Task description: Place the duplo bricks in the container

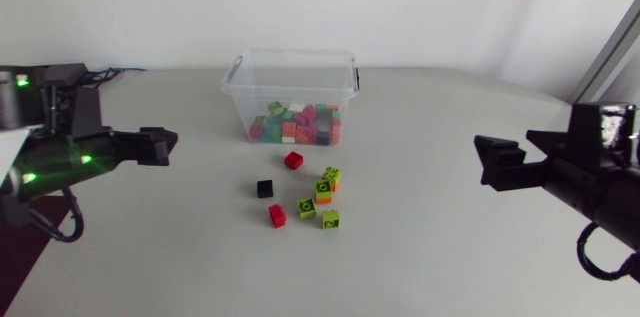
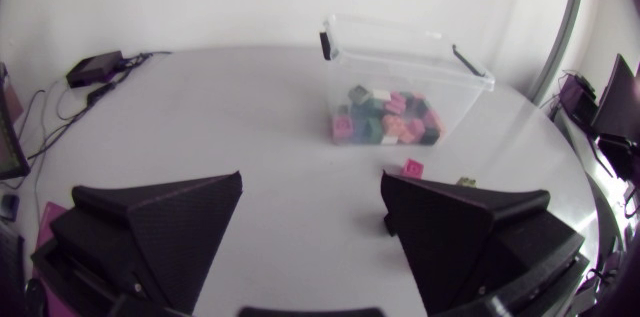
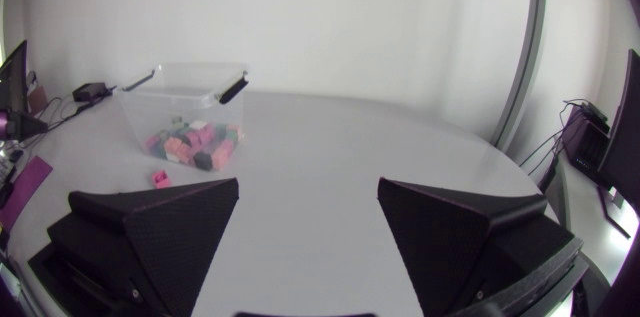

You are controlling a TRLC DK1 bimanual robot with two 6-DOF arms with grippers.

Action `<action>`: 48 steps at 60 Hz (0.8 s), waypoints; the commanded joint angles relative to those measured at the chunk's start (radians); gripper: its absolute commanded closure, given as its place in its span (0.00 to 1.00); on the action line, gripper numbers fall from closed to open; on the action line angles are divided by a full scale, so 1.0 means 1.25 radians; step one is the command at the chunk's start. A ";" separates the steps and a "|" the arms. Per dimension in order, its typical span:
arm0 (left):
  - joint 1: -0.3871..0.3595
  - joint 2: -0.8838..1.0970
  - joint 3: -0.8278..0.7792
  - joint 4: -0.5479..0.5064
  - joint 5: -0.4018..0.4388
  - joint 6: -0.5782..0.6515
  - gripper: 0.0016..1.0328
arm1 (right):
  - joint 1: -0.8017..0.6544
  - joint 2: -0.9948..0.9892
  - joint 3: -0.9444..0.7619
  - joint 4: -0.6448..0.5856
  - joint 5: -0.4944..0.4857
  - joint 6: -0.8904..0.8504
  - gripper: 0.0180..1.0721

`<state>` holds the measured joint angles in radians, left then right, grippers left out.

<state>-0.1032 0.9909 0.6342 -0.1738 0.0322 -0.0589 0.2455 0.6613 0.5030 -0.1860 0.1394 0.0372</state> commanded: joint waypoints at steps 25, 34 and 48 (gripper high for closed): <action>-0.115 0.436 0.282 -0.144 0.017 0.375 0.07 | 0.119 0.329 0.162 -0.213 -0.029 0.035 0.05; -0.164 0.544 0.374 -0.240 0.016 0.484 0.07 | 0.150 0.389 0.192 -0.245 -0.076 0.038 0.05; -0.210 0.716 0.553 -0.397 0.017 0.609 0.07 | 0.193 0.491 0.246 -0.292 -0.085 0.088 0.05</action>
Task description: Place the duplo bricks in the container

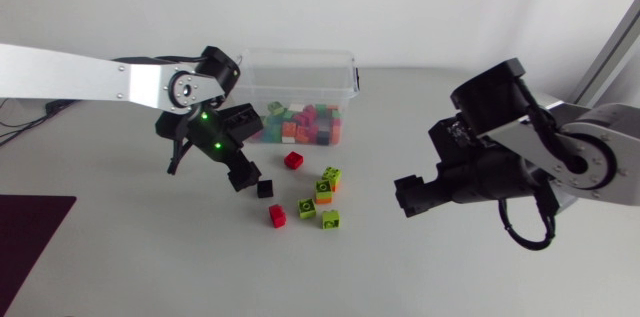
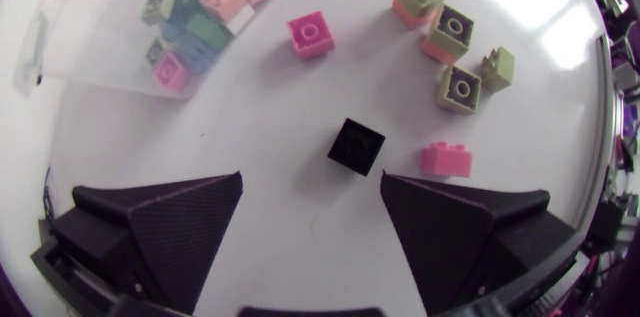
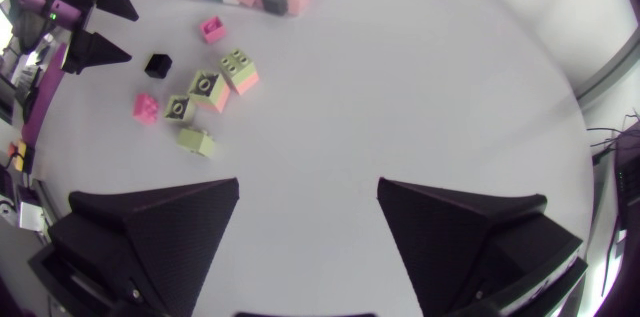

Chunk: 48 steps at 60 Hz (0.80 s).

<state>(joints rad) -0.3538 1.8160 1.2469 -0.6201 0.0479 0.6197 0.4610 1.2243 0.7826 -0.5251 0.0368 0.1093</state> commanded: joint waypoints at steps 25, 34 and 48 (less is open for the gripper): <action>-0.029 0.219 0.249 -0.254 0.005 0.227 0.13 | 0.100 0.169 0.089 -0.040 0.002 0.048 0.05; -0.048 0.237 0.243 -0.245 0.005 0.232 0.17 | 0.123 0.202 0.111 -0.039 0.004 0.056 0.05; -0.050 0.268 0.235 -0.208 0.011 0.237 0.41 | 0.138 0.217 0.125 -0.039 0.004 0.065 0.05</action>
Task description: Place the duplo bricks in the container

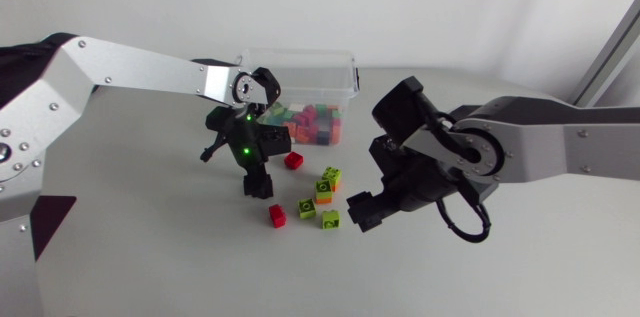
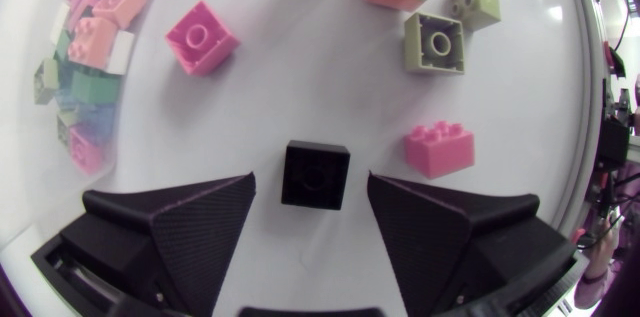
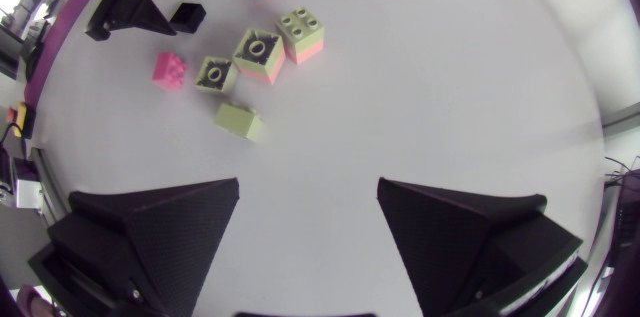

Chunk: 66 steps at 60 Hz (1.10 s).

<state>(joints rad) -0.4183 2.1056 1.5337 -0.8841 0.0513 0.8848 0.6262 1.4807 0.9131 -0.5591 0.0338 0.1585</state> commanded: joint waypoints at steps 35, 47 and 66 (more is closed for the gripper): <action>0.035 -0.090 -0.057 0.043 0.127 -0.011 0.60 | 0.073 0.125 0.089 -0.017 0.007 0.066 0.05; 0.060 -0.186 -0.073 0.067 0.198 -0.053 0.60 | 0.076 0.212 0.147 -0.033 0.016 0.101 0.05; 0.081 -0.295 -0.087 0.173 0.271 -0.145 0.59 | 0.076 0.288 0.253 -0.098 -0.001 0.153 0.10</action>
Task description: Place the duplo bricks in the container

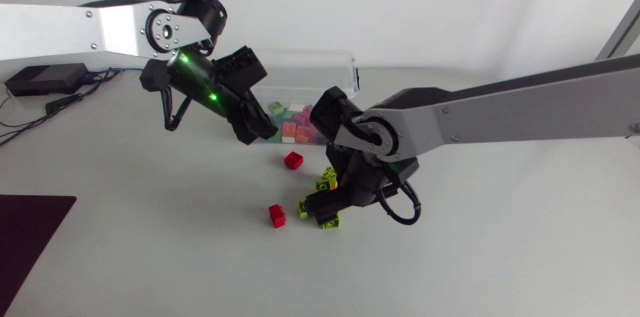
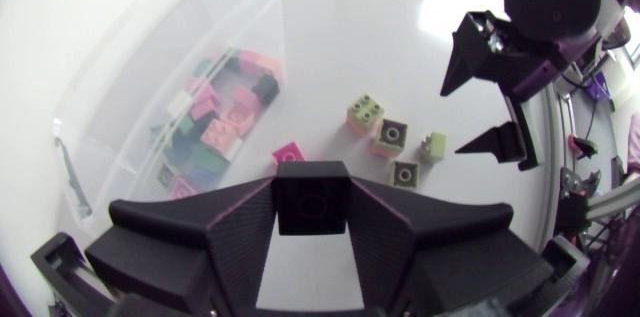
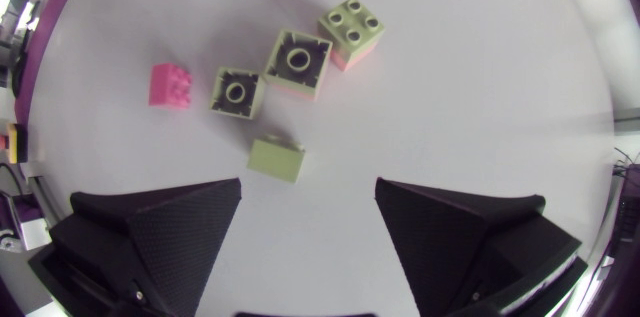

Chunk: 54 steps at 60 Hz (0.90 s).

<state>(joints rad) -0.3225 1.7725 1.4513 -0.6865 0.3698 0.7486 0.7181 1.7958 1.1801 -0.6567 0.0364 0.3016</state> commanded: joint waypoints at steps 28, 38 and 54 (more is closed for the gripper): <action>0.025 -0.072 -0.016 0.153 0.020 -0.153 0.59 | 0.024 0.146 0.115 -0.076 0.015 0.105 0.21; 0.037 -0.071 -0.012 0.231 0.020 -0.205 0.59 | 0.028 0.173 0.136 -0.076 0.014 0.110 0.28; 0.071 -0.030 0.022 0.317 0.018 -0.271 0.58 | 0.035 0.200 0.146 -0.067 0.015 0.111 0.47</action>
<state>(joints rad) -0.2379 1.7081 1.4494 -0.3042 0.3851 0.4442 0.7536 2.0117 1.3460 -0.7349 0.0494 0.4129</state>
